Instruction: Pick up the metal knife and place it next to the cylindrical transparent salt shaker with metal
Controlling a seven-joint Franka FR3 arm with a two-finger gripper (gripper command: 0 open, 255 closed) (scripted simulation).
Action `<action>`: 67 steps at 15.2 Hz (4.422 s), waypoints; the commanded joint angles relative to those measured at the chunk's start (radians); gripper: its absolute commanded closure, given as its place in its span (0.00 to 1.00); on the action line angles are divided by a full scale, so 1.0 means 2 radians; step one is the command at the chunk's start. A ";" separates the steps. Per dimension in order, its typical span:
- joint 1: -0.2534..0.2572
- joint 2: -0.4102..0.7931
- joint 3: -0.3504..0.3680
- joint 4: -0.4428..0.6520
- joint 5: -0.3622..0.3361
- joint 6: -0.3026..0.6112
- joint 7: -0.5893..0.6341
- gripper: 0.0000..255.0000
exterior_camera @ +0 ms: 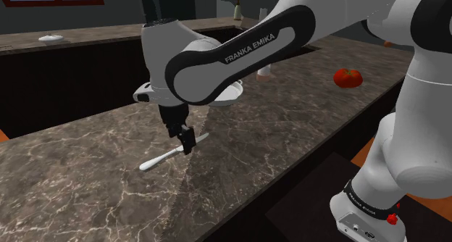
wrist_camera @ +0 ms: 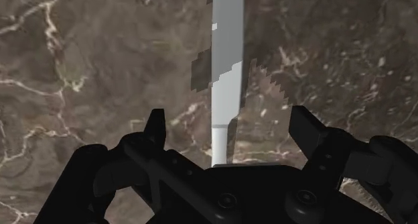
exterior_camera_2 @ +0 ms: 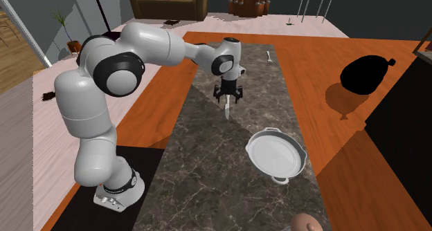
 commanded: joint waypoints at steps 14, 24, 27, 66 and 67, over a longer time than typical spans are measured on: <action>0.000 0.002 0.000 -0.007 -0.001 0.009 0.001 1.00; -0.001 -0.012 0.001 0.016 0.005 -0.027 -0.003 1.00; -0.001 -0.018 0.002 0.029 0.008 -0.046 -0.005 1.00; 0.015 0.010 0.009 0.332 -0.001 -0.322 -0.001 1.00; 0.016 0.014 0.009 0.345 -0.003 -0.331 0.000 1.00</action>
